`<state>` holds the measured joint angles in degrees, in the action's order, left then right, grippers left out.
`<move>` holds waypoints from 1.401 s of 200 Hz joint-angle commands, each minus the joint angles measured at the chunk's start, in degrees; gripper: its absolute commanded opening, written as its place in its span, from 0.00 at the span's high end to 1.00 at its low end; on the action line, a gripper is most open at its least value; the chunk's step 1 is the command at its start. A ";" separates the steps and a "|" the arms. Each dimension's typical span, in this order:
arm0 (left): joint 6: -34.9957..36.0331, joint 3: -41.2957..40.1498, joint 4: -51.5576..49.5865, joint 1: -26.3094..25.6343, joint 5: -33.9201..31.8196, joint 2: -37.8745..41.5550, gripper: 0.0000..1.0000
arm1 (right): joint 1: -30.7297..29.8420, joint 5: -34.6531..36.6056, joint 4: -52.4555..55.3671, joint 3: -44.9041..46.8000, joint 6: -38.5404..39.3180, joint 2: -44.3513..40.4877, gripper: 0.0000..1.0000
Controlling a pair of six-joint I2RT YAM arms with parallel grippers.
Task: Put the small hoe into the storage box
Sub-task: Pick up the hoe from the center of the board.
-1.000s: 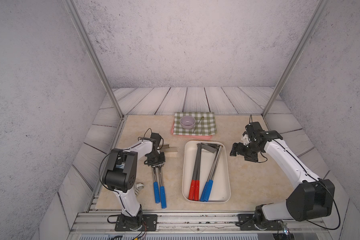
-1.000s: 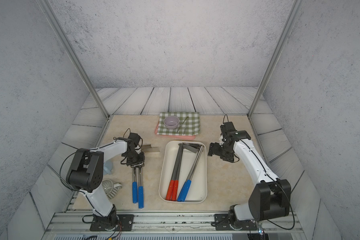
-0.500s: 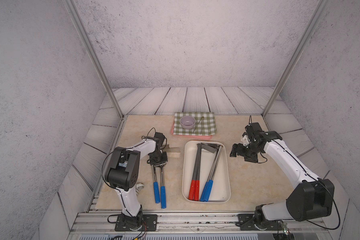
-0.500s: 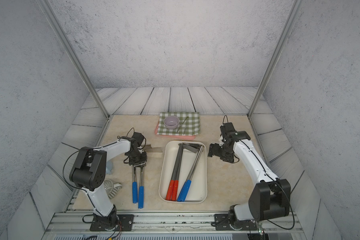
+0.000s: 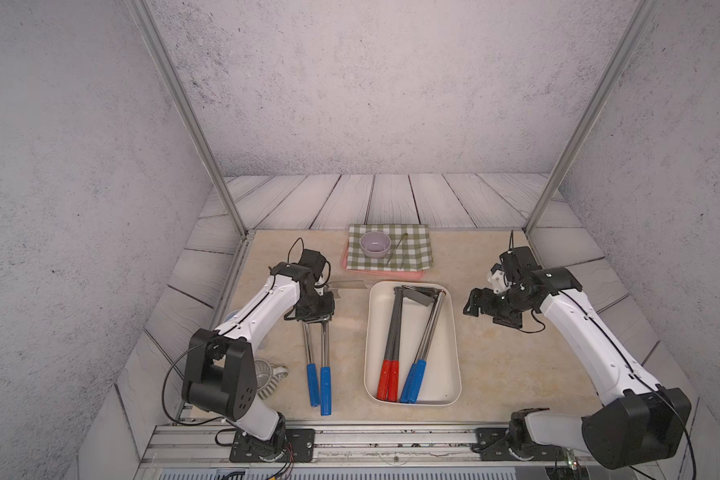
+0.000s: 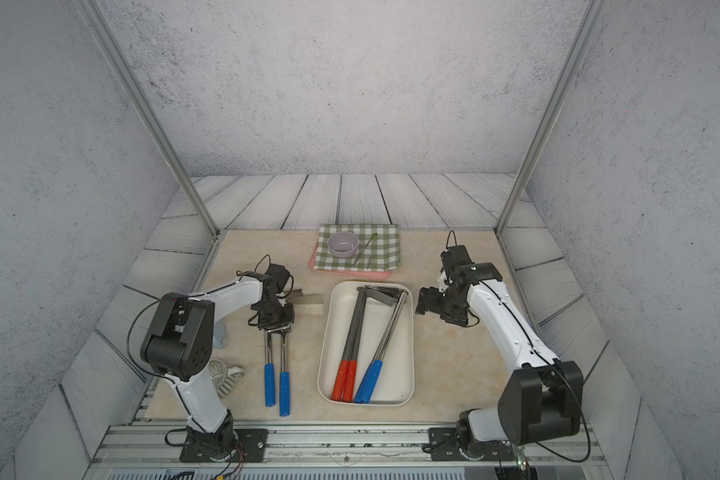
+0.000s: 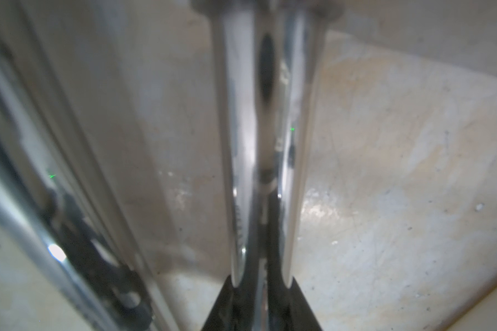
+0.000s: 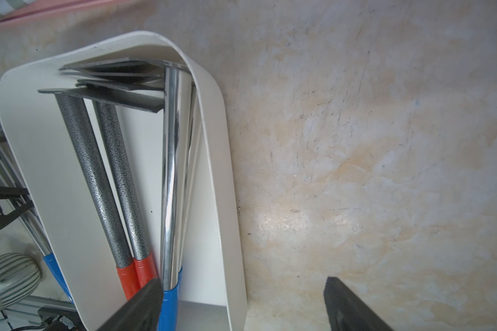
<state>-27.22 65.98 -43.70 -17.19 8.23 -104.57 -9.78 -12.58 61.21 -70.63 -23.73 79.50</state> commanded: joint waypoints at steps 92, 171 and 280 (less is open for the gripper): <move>5.23 7.27 -16.40 -1.71 6.99 18.39 1.00 | 0.28 -1.67 4.01 -1.50 -1.44 -7.46 0.11; 2.45 21.92 -26.67 -6.43 7.97 22.85 1.00 | 0.26 -3.96 4.44 -1.44 -3.26 -10.97 0.11; -3.93 55.19 -47.63 -23.31 -10.55 -4.50 1.00 | 0.29 -2.34 4.53 0.98 -1.81 -12.01 0.11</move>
<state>-29.87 114.17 -83.24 -39.20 2.98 -104.36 -9.76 -15.92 64.93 -70.61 -26.39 68.14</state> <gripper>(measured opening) 0.258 0.886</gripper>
